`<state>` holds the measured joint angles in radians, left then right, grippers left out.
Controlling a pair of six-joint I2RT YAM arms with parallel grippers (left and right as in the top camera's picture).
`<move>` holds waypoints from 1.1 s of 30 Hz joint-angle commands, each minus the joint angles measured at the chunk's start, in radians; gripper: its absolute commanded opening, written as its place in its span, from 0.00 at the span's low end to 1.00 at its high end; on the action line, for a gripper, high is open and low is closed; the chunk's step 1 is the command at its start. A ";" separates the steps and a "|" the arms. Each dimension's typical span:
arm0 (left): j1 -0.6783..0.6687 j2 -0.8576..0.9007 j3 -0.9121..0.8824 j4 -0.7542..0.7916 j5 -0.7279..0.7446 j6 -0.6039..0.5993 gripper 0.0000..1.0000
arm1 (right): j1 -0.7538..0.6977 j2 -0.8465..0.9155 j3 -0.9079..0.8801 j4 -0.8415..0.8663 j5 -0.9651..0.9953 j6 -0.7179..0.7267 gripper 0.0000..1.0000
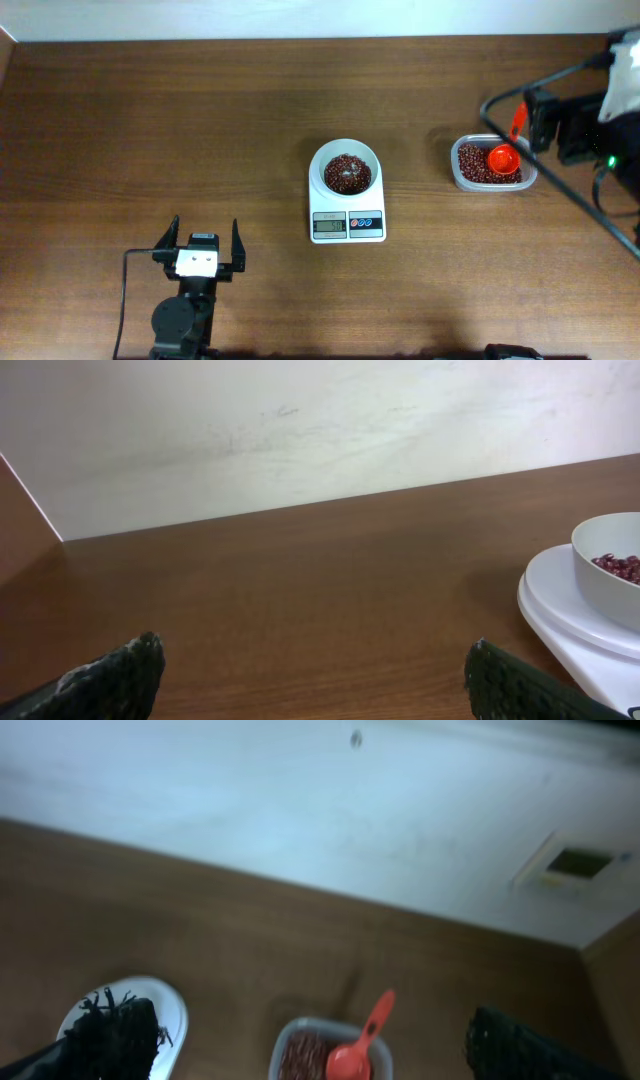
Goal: Scoop item into bowl and weigh 50g on scale
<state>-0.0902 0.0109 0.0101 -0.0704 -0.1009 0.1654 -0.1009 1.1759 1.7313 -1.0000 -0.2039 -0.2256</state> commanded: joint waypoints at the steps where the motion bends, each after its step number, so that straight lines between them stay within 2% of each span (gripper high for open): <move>1: 0.003 -0.005 -0.001 -0.006 0.015 0.016 0.99 | 0.003 -0.077 -0.205 0.030 0.009 -0.006 0.99; 7: 0.003 -0.005 -0.001 -0.006 0.015 0.016 0.99 | 0.003 -0.183 -0.611 0.317 0.016 -0.006 0.99; 13: 0.003 -0.005 -0.001 -0.006 0.015 0.016 0.99 | 0.010 -0.270 -1.027 0.699 -0.031 -0.005 0.99; 19: 0.003 -0.005 -0.001 -0.006 0.015 0.016 0.99 | 0.076 -0.390 -1.409 1.078 -0.032 -0.005 0.99; 24: 0.003 -0.005 -0.001 -0.006 0.015 0.016 0.99 | 0.076 -0.465 -1.554 1.149 -0.029 -0.002 0.99; 33: 0.003 -0.005 -0.001 -0.006 0.015 0.016 0.99 | 0.074 -0.554 -1.684 1.216 -0.052 -0.002 0.99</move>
<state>-0.0902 0.0109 0.0105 -0.0711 -0.0967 0.1654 -0.0307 0.6613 0.0925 0.1959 -0.2356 -0.2356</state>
